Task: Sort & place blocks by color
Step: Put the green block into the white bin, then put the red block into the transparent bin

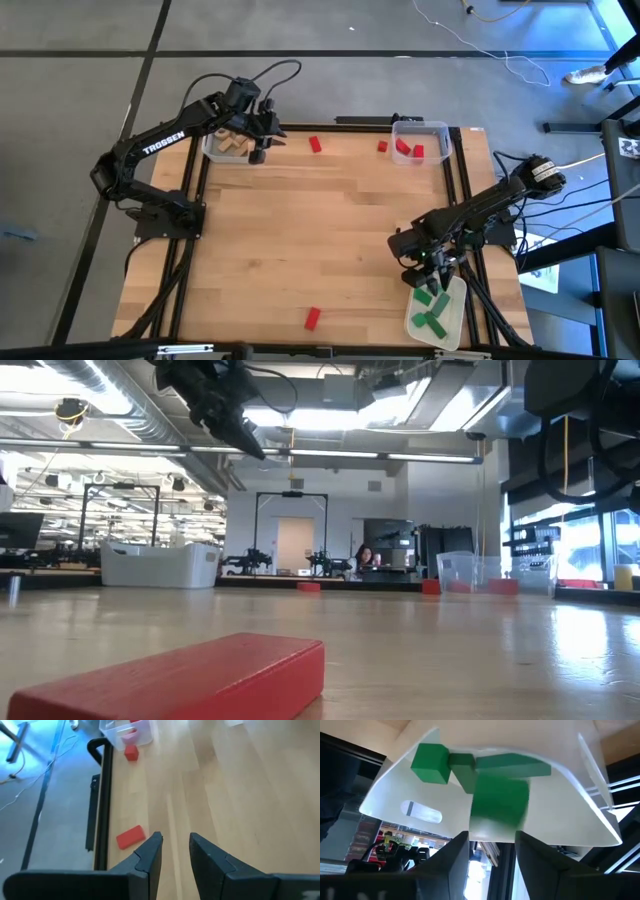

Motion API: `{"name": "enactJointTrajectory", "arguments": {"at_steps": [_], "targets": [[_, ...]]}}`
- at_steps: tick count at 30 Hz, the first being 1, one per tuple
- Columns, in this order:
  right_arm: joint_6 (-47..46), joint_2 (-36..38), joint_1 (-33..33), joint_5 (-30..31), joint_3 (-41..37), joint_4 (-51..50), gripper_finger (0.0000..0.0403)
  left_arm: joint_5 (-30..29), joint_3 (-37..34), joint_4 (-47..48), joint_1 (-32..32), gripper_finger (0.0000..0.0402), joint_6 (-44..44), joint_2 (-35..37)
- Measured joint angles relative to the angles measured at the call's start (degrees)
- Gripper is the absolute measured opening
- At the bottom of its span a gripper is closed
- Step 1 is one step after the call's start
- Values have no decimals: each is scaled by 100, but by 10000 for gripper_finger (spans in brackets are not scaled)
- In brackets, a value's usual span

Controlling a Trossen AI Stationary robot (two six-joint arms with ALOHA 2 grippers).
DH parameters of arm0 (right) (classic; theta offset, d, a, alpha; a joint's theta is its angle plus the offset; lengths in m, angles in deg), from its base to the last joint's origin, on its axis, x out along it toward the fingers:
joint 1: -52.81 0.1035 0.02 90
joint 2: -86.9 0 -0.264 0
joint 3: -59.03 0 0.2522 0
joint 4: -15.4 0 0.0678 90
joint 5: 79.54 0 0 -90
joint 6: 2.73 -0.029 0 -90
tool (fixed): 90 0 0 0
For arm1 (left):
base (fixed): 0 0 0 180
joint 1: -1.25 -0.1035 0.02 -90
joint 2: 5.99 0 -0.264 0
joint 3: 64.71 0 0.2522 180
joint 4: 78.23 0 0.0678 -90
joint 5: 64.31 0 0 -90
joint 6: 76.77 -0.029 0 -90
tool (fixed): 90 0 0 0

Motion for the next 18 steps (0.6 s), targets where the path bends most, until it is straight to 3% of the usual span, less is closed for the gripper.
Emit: {"name": "enactJointTrajectory", "arguments": {"at_steps": [7,12,15,18], "targets": [[-1,0,-13,-20,0,-10,160,-116,0,2,0,92,1,0],[2,126,-79,-404,254,-42,162,-118,0,7,0,92,2,0],[8,342,-83,46,730,-37,162,-118,0,20,0,92,5,0],[-2,587,-81,1051,1369,-342,162,-118,0,24,0,92,129,-2]]}}
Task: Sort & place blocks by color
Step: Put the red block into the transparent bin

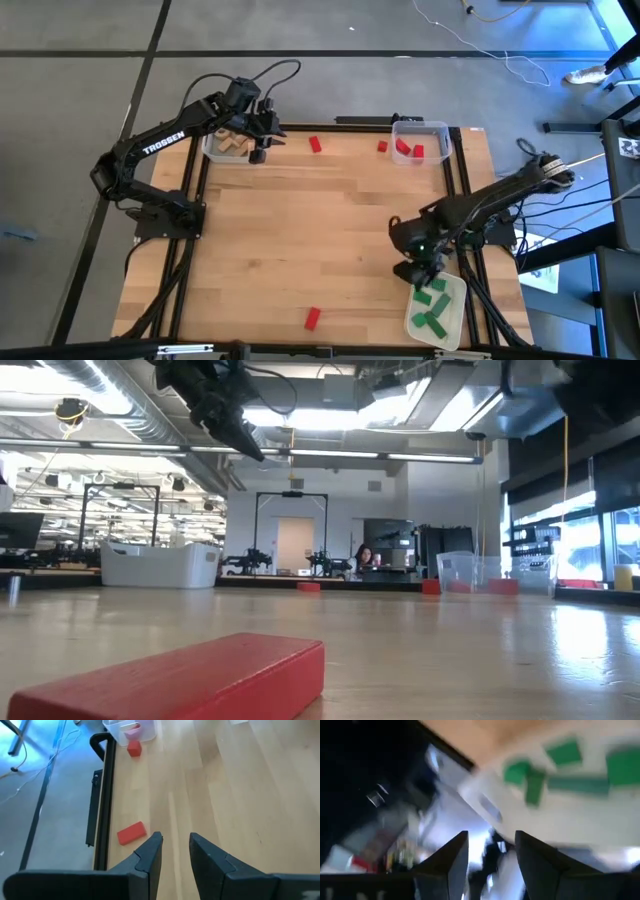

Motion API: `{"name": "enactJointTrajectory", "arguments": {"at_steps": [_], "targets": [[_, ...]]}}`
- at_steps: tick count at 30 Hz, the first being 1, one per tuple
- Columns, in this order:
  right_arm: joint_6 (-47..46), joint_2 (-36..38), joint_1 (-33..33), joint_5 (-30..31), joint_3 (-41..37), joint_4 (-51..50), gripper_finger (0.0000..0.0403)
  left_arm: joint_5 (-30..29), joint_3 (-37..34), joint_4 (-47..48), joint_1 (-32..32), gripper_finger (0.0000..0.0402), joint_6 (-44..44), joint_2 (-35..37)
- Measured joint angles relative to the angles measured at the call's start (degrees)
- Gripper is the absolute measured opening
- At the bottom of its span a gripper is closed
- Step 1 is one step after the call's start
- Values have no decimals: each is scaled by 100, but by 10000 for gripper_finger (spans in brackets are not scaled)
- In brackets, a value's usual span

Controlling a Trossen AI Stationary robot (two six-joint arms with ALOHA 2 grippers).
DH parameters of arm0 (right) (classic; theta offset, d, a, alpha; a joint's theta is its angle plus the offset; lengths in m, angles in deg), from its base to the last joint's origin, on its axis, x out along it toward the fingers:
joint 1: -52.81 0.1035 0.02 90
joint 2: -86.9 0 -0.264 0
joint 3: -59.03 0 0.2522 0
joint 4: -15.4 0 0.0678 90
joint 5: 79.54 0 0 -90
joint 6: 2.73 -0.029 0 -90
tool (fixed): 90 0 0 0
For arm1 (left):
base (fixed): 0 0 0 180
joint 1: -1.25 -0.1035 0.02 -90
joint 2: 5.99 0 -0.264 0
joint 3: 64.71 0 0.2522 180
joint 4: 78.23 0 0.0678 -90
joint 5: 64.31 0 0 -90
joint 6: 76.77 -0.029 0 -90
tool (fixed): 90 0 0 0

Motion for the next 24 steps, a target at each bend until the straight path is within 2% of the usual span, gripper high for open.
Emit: {"name": "enactJointTrajectory", "arguments": {"at_steps": [7,9,16,19,24], "targets": [[10,308,-25,3546,1357,-1416,162,2,0,40,-57,92,172,0],[93,313,-83,4392,1610,-1707,163,7,0,39,-79,92,148,0],[1416,309,-537,7127,1809,-1941,163,17,0,42,-133,92,213,0],[2034,305,-902,8055,1809,-1976,163,141,0,42,-162,92,295,0],[2285,343,-1792,8732,1809,-2366,163,236,0,42,-166,92,603,0]]}}
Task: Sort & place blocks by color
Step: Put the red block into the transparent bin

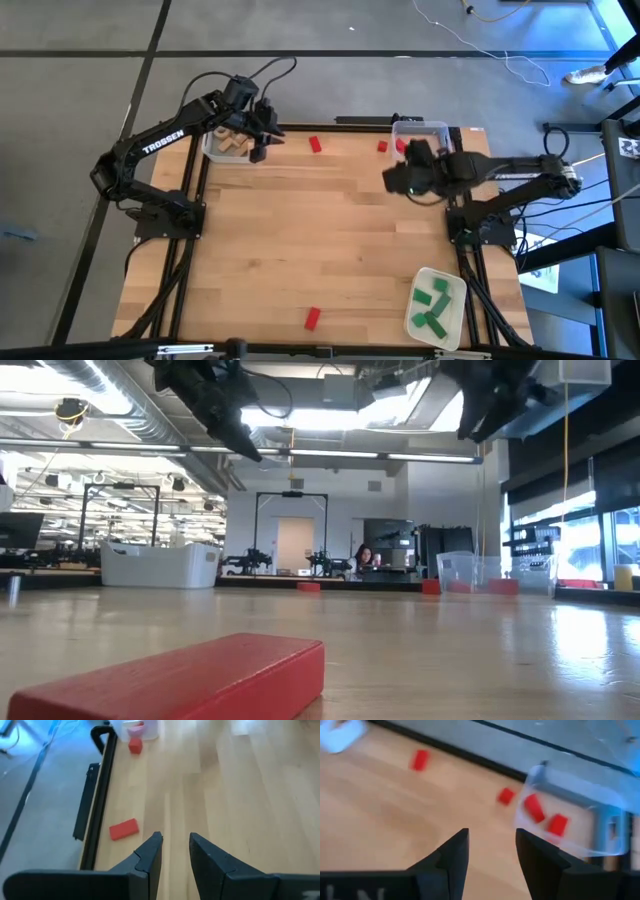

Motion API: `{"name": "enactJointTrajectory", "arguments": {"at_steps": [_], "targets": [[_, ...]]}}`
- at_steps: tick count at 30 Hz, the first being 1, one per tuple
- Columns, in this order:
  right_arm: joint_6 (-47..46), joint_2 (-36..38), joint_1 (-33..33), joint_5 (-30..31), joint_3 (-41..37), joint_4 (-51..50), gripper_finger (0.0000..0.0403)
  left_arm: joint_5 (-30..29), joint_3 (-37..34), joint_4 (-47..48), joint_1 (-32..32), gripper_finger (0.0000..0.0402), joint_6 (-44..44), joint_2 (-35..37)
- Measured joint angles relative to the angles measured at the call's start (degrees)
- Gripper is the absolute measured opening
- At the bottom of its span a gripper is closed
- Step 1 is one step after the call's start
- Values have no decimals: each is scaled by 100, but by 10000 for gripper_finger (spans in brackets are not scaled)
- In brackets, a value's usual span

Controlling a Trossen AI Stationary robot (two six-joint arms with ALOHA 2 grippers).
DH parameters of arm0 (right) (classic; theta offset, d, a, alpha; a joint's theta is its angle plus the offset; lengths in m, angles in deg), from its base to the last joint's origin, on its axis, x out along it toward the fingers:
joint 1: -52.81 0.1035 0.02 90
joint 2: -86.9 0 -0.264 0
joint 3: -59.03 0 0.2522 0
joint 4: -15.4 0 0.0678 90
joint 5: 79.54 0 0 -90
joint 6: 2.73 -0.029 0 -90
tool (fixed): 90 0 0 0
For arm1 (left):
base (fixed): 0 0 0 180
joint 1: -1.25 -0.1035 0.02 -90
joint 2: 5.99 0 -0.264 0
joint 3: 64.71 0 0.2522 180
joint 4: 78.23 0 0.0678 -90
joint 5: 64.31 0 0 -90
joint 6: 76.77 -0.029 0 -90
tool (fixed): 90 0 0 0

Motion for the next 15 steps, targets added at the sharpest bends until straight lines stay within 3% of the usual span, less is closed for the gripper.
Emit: {"name": "enactJointTrajectory", "arguments": {"at_steps": [6,12,15], "targets": [[1097,-103,-1066,7,-269,824,163,-416,0,-4,0,92,933,0],[2785,-148,-1898,-450,-814,2491,163,-664,0,-42,2,92,1249,-3],[3302,-148,-2346,-975,-1121,3241,163,-757,2,-59,4,92,1340,-21]]}}
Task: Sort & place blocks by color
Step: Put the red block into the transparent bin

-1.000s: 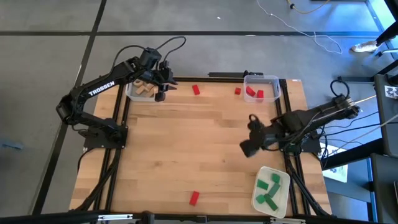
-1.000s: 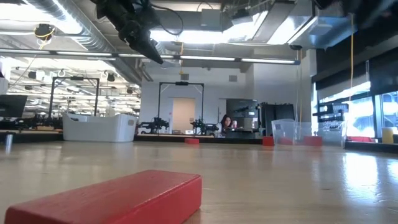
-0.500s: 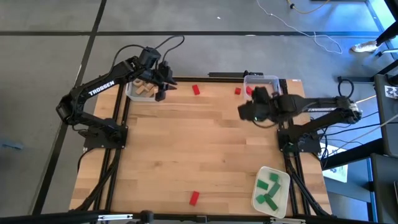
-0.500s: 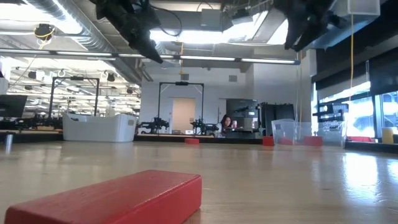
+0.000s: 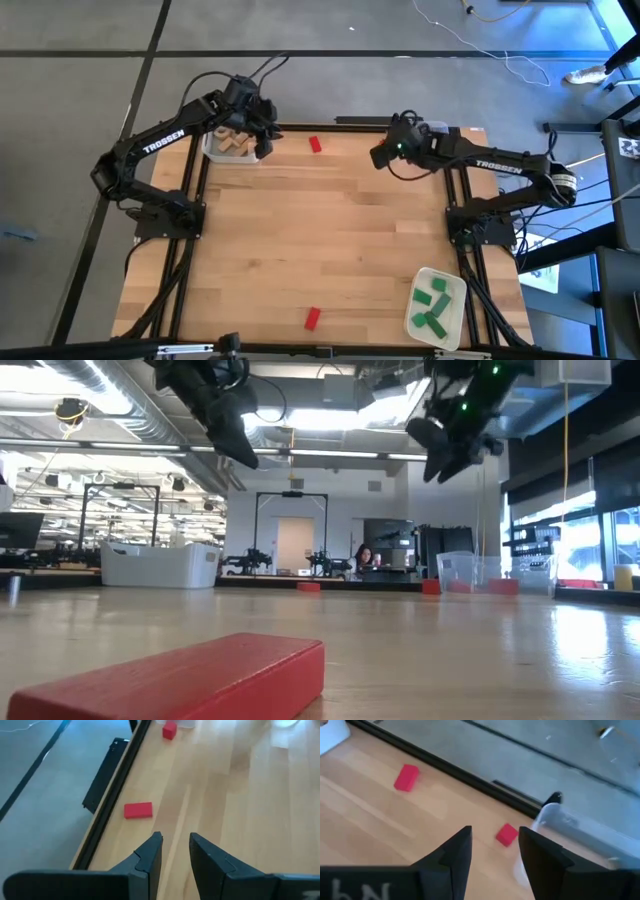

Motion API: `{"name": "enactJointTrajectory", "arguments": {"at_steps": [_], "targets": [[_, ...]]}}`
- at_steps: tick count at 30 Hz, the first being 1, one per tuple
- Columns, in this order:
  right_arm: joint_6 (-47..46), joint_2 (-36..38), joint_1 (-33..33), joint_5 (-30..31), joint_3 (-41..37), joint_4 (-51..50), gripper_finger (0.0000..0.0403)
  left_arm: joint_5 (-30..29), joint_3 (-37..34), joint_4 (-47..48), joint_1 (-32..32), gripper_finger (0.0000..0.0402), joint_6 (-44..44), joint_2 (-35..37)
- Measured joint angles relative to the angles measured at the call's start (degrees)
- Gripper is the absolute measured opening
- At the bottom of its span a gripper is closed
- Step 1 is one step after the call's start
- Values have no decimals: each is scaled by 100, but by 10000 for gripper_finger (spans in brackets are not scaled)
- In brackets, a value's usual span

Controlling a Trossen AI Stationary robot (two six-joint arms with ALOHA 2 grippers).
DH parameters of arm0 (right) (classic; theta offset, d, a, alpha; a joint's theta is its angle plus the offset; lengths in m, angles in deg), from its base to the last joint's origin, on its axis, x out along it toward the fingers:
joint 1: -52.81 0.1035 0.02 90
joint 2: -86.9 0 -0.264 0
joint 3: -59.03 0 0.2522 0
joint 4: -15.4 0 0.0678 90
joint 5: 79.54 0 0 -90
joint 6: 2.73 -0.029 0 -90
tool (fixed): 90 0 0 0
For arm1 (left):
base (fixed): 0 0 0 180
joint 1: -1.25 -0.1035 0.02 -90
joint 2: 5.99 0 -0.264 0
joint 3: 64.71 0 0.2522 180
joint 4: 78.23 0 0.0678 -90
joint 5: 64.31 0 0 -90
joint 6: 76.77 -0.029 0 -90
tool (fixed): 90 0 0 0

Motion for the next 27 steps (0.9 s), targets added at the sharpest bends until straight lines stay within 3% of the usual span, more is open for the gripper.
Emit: {"name": "enactJointTrajectory", "arguments": {"at_steps": [7,13,18,27], "targets": [[558,1,-739,-1364,-441,1101,163,-723,0,-614,67,92,528,-28],[911,4,-962,-2112,-518,1571,163,-696,4,-1125,65,92,2140,-245],[1050,4,-966,-2155,-518,1711,163,-252,4,-1551,158,92,3100,-756],[1020,4,-966,-2153,-518,1696,163,-397,2,-1912,275,92,4034,-1791]]}}
